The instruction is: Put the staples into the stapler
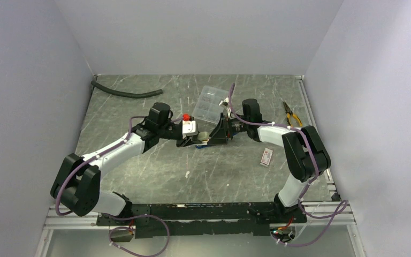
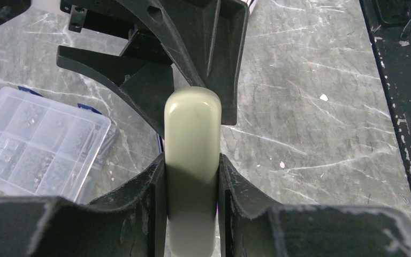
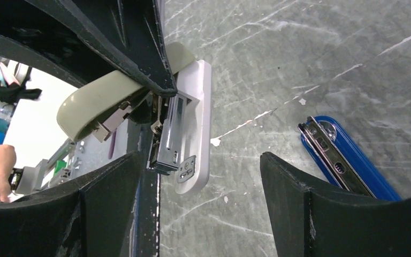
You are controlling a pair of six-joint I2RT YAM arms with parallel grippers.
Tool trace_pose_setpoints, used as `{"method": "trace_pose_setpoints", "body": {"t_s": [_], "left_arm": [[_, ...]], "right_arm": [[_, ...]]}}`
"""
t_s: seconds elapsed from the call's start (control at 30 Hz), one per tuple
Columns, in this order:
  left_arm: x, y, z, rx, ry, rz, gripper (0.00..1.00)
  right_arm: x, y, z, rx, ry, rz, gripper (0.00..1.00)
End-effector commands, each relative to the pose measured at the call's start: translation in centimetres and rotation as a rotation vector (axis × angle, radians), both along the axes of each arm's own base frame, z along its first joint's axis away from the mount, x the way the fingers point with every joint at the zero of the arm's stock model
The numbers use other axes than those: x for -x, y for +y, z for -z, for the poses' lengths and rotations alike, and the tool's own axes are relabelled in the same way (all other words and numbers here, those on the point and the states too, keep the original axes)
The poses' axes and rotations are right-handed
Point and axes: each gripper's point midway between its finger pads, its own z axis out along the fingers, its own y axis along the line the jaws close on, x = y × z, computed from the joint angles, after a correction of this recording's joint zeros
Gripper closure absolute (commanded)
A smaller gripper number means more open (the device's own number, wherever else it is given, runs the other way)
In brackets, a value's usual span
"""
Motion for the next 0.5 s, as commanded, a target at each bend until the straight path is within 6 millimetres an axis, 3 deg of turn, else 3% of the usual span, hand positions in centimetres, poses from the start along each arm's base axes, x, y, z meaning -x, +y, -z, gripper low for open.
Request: {"method": "trace_pose_setpoints", "body": {"t_s": [0.0, 0.2, 0.47], "left_arm": [[0.0, -0.5, -0.8, 0.020, -0.075, 0.028, 0.97], [0.2, -0.6, -0.6, 0.015, -0.081, 0.035, 0.97], [0.5, -0.8, -0.6, 0.009, -0.089, 0.048, 0.97]], "right_arm": [[-0.2, 0.5, -2.6, -0.069, -0.074, -0.057, 0.14], [-0.2, 0.5, -2.8, -0.070, -0.075, -0.057, 0.12], [-0.8, 0.6, -1.9, -0.048, -0.039, -0.049, 0.19]]}}
